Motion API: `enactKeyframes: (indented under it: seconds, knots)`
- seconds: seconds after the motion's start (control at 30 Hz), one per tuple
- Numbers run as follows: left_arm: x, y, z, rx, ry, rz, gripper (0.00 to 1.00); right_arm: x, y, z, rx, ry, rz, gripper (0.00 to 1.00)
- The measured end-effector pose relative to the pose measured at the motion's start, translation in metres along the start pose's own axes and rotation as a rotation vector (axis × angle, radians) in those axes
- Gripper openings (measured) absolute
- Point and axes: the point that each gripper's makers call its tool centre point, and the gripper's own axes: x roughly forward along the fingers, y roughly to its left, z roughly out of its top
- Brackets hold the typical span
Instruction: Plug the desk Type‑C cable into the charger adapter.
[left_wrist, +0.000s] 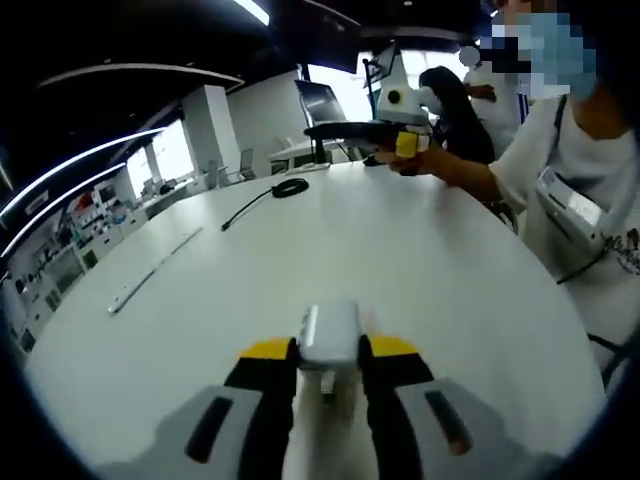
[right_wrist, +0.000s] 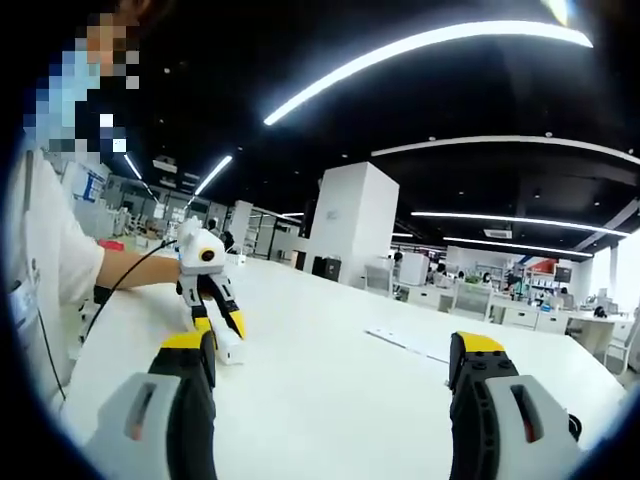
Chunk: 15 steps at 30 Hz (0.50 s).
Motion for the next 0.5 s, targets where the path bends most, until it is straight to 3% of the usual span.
enactKeyframes:
  seconds: [0.5]
  knots:
    - [-0.001, -0.009, -0.005, 0.002, -0.009, 0.006, 0.27, 0.004, -0.002, -0.011, 0.004, 0.035, -0.003, 1.00]
